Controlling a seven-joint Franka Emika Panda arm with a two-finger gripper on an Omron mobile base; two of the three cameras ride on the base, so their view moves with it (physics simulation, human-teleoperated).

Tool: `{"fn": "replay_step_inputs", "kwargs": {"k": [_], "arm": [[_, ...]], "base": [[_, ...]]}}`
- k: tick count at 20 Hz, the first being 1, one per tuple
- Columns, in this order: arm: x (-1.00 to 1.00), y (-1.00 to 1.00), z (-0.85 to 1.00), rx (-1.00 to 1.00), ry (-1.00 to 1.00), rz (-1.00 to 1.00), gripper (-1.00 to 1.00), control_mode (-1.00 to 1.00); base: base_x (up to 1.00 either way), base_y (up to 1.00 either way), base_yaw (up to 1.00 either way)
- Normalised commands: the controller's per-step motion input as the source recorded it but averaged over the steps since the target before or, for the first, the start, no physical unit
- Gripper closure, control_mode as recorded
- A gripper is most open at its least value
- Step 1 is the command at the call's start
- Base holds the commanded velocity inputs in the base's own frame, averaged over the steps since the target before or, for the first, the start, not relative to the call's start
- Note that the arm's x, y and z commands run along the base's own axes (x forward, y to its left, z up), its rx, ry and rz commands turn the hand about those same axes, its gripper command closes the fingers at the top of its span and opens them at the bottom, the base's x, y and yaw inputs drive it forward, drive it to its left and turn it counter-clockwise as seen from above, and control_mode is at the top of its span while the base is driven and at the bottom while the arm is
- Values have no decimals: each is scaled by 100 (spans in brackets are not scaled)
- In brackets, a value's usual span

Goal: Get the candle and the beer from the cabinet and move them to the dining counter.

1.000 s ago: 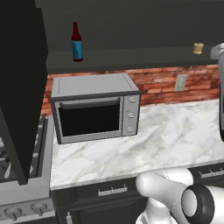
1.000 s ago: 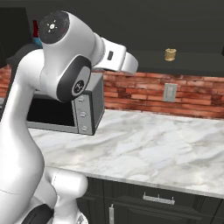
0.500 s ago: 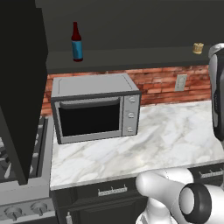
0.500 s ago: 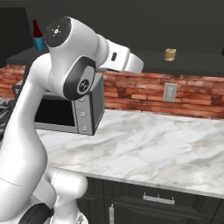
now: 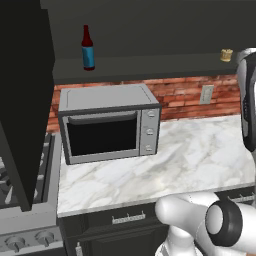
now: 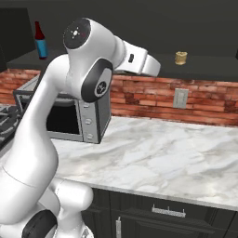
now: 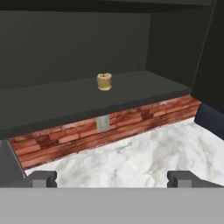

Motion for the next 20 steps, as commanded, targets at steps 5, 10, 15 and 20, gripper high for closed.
{"fn": "replay_step_inputs", "kwargs": {"k": [5, 10, 15, 20], "arm": [[32, -1, 0, 0, 0, 0, -100, -100], [40, 0, -7, 0, 0, 0, -100, -100], [37, -1, -14, 0, 0, 0, -100, -100], [32, -5, -12, 0, 0, 0, -100, -100]], "base": [[0, 0, 0], [0, 0, 0], [0, 0, 0], [0, 0, 0]]}}
